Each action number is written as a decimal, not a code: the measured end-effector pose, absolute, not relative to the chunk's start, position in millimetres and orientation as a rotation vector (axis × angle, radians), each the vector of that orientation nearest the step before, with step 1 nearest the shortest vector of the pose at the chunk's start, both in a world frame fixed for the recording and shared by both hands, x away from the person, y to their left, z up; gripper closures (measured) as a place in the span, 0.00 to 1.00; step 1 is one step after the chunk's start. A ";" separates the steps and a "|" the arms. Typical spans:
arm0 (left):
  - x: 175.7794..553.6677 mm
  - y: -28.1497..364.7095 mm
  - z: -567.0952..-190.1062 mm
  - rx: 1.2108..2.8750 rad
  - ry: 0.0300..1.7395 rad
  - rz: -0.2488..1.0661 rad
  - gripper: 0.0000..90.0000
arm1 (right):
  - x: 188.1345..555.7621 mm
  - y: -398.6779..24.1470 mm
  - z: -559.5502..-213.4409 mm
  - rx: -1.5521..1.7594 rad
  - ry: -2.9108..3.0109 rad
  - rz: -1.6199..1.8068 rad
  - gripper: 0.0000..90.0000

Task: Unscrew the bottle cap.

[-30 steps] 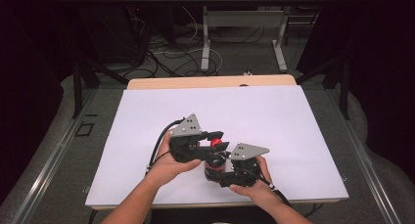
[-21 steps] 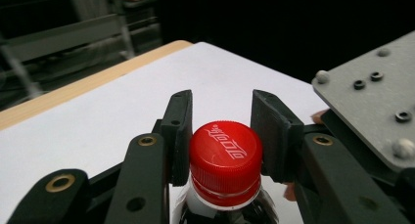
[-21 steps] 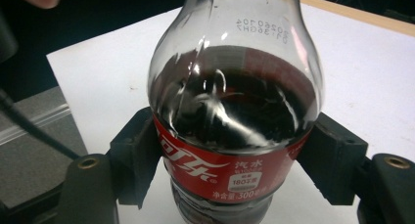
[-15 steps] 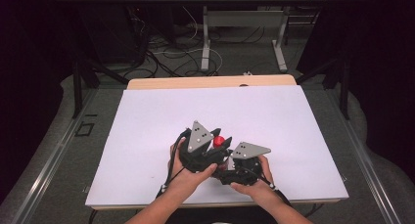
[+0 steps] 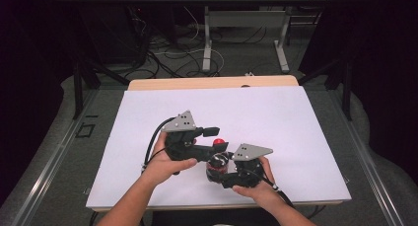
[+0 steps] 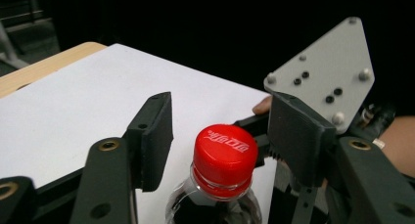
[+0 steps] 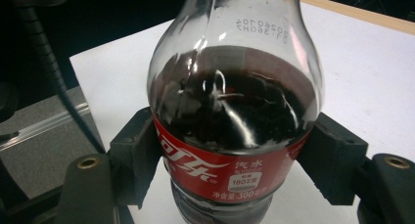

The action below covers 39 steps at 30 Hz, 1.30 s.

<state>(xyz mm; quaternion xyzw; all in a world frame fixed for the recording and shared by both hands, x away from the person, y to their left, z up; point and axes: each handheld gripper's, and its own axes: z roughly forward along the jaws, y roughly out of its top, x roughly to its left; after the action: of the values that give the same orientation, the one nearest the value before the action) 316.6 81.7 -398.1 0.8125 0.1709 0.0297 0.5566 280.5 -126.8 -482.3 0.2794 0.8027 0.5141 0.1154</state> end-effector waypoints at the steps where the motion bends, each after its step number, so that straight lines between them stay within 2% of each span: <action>1: 316.7 80.6 -399.9 1.922 0.394 0.069 0.49 | 280.4 -126.9 -482.2 0.805 2.357 1.501 0.33; 7: 317.0 77.8 -403.3 1.948 0.360 0.042 0.67 | 279.5 -125.6 -482.6 0.785 2.365 1.503 0.33; 11: 315.0 76.1 -402.9 1.950 0.392 0.079 0.68 | 280.0 -125.6 -483.7 0.804 2.360 1.500 0.33; 13: 311.8 73.4 -402.4 1.945 0.429 0.139 0.68 | 280.6 -126.3 -483.5 0.815 2.347 1.493 0.33; 19: 292.3 55.2 -404.3 1.902 0.643 0.325 0.68 | 281.2 -127.1 -484.7 0.864 2.302 1.438 0.33; 23: 283.8 46.0 -407.0 1.831 0.781 0.400 0.68 | 280.3 -126.2 -484.7 0.890 2.266 1.399 0.33; 26: 283.3 42.2 -407.3 1.808 0.815 0.410 0.68 | 280.6 -126.3 -484.7 0.903 2.259 1.403 0.33; 31: 287.6 45.4 -403.8 1.787 0.800 0.349 0.68 | 284.6 -129.3 -488.0 0.915 2.274 1.404 0.33; 39: 291.6 61.8 -395.9 1.802 0.782 0.364 0.68 | 286.6 -131.3 -487.4 0.921 2.272 1.411 0.33</action>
<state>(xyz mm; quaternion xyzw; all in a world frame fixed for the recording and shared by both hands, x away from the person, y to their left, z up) 291.6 61.8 -395.9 0.7585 0.3293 0.1534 0.5411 286.6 -131.3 -487.4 0.3215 0.7935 0.4926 0.1558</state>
